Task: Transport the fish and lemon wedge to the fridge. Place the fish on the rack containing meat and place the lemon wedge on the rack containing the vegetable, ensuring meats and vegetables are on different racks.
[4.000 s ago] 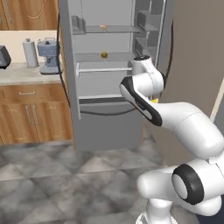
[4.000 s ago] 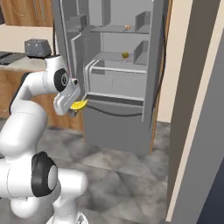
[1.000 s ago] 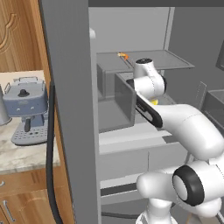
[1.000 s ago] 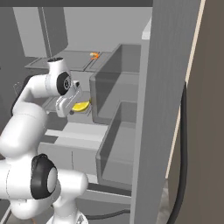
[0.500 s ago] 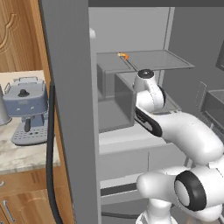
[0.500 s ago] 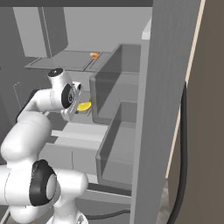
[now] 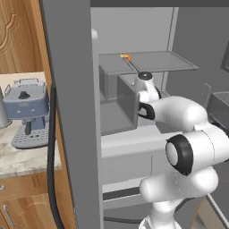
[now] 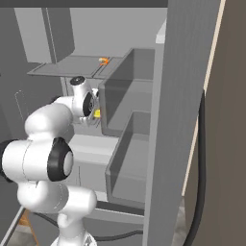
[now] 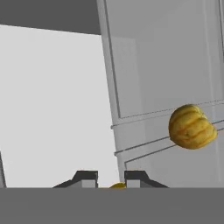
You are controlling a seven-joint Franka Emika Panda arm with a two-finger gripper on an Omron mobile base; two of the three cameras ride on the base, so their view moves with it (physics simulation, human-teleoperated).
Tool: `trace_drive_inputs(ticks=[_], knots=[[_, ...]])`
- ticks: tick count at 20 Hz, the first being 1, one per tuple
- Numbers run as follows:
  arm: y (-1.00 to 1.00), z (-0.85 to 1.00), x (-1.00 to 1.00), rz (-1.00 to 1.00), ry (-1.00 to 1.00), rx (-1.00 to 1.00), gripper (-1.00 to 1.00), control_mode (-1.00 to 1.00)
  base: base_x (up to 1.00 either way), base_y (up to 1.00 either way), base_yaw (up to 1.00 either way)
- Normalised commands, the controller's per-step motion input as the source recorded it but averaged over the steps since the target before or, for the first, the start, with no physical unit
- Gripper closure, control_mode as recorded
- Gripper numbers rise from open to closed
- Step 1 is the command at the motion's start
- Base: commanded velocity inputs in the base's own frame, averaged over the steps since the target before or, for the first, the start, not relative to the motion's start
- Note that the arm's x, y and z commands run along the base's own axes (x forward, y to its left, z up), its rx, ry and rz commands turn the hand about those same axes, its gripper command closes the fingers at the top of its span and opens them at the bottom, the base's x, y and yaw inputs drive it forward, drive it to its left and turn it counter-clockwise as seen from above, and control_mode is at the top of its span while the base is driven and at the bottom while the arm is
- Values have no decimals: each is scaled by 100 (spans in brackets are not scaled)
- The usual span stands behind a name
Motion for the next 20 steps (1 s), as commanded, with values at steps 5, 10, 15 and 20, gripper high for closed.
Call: trace_drive_inputs(ticks=[5,10,15,20], knots=[[-1,-33,51,0,0,3,100,-100,0,0,0],[0,-36,48,0,0,2,100,-100,0,0,0],[0,-37,34,0,0,2,100,-100,0,0,0],[-1,-31,30,0,0,1,100,-100,0,0,0]])
